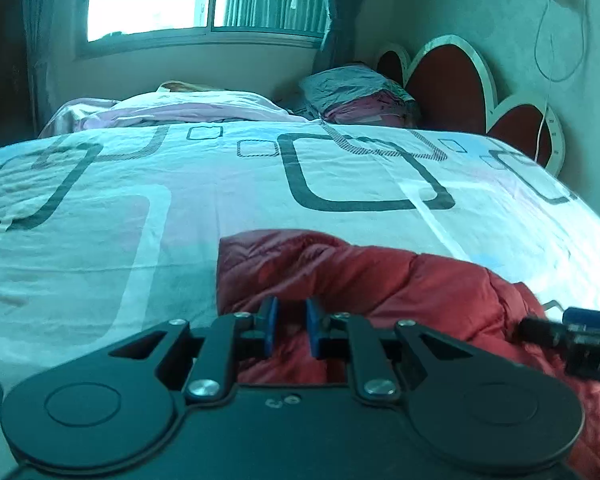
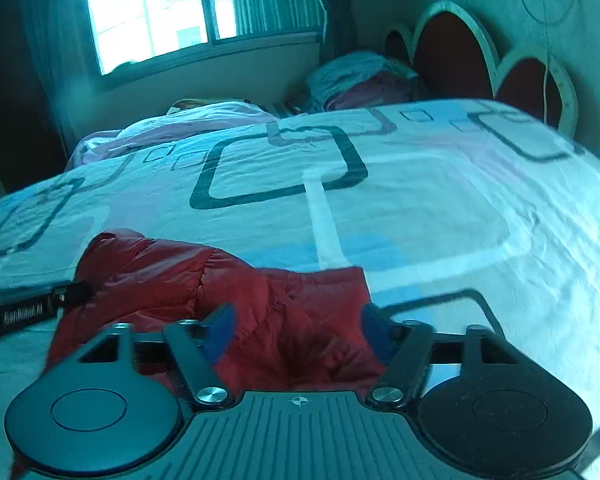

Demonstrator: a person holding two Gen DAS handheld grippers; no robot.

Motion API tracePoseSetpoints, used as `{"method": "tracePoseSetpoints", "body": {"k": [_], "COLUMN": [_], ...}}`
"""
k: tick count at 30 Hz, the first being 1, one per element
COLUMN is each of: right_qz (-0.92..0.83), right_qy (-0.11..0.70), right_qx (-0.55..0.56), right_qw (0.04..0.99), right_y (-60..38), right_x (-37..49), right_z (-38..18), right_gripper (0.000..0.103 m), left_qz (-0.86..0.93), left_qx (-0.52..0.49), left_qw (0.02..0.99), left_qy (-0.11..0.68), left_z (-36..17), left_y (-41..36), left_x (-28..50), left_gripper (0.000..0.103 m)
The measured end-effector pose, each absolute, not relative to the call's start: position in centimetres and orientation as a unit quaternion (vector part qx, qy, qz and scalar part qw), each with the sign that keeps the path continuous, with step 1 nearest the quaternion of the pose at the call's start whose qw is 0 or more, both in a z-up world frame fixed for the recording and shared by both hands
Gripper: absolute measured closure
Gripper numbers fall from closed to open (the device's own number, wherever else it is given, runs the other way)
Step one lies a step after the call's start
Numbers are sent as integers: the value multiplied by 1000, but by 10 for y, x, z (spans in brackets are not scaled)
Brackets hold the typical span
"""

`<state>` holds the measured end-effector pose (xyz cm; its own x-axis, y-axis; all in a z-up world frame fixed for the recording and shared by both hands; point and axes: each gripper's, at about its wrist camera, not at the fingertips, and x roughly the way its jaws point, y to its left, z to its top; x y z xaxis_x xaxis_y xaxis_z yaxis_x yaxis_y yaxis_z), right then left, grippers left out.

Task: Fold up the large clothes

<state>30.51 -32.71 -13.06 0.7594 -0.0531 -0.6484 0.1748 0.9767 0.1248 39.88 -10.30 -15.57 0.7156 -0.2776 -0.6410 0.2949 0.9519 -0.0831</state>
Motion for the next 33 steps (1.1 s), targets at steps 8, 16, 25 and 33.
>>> {"method": "tracePoseSetpoints", "body": {"k": [8, 16, 25, 33], "right_qz": [-71, -51, -12, 15], "right_qy": [386, 341, 341, 383], "right_qx": [111, 108, 100, 91], "right_qw": [913, 932, 935, 919], "right_y": [-336, -335, -320, -307], "right_x": [315, 264, 189, 159], "right_z": [-170, -126, -114, -144], "right_gripper": [35, 35, 47, 47], "left_qz": [-150, -160, -200, -183], "left_qx": [73, 32, -8, -2], "left_qw": [924, 928, 910, 902], "left_qy": [344, 335, 363, 391], "left_z": [-175, -138, -132, -151], "left_y": [-113, -84, -61, -63], "left_x": [398, 354, 266, 247], "left_gripper": [83, 84, 84, 83]}}
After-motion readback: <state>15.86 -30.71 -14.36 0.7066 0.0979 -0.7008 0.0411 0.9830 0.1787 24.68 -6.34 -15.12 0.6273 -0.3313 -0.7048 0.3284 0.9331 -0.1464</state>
